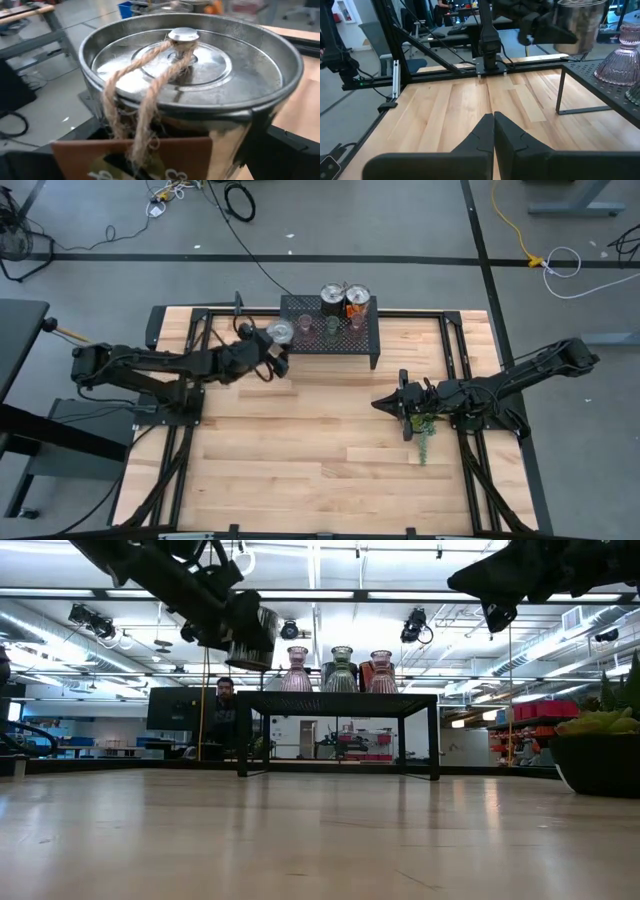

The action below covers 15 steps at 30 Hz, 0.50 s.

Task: Pick & Place candle stick holders
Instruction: Put the brown scented candle on the shelf

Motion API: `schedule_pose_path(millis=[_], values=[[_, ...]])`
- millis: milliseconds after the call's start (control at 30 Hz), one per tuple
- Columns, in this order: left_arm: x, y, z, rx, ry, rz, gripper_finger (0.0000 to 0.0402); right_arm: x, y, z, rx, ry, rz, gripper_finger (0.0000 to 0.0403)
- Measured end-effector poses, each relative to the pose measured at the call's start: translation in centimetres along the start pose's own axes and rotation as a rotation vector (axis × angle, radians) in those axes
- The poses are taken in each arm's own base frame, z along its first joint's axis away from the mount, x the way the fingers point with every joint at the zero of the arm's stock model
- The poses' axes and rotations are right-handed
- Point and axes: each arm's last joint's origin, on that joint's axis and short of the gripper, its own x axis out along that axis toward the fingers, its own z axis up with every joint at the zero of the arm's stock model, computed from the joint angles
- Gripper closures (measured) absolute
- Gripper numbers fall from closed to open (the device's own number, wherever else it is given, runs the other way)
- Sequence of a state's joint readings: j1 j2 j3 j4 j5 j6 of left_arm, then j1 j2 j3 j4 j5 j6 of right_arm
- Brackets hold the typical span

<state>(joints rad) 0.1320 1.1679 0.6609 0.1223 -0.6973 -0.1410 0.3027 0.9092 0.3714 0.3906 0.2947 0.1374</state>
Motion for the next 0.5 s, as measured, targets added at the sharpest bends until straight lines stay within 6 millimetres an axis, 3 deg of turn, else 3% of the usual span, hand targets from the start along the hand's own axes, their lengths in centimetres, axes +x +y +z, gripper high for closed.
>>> schedule_pose_path(millis=[500], values=[[3.3, 5.0, 1.2, -0.098, -0.039, 0.021, 0.0037, 0.0, 0.0, 0.4, -0.059, -0.039, 0.002, 0.0395]])
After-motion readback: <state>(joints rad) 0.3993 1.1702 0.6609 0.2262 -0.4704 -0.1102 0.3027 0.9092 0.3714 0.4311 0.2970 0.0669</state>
